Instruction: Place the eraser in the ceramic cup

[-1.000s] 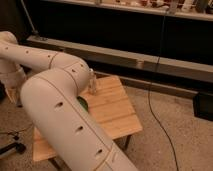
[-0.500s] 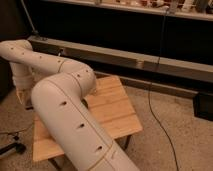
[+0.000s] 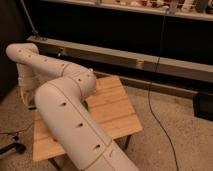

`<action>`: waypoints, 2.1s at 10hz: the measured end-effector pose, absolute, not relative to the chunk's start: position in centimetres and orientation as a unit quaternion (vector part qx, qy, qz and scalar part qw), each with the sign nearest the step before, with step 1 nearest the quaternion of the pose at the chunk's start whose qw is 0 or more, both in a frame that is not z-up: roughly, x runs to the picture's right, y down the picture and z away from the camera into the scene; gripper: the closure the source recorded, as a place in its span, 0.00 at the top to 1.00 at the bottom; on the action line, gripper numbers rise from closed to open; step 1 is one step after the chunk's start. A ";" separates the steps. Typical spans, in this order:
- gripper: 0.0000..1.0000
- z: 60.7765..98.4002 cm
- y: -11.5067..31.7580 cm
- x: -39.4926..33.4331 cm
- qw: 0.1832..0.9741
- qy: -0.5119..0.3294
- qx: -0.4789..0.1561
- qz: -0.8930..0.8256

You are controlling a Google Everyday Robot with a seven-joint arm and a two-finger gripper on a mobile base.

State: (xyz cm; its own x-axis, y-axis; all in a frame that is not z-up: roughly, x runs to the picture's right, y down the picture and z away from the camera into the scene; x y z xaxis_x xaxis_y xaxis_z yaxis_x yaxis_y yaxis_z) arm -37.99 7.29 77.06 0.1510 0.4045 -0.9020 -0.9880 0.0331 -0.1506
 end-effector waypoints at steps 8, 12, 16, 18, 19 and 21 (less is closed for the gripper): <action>0.00 77.2 7.1 -38.0 0.630 0.344 -0.422 0.553; 0.00 77.2 7.1 -38.0 0.630 0.344 -0.422 0.553; 0.00 77.2 7.1 -38.0 0.630 0.345 -0.422 0.553; 0.00 77.2 7.1 -38.0 0.631 0.344 -0.422 0.553; 0.00 77.7 7.1 -38.0 0.634 0.343 -0.419 0.553; 0.00 78.2 7.4 -38.6 0.648 0.331 -0.407 0.551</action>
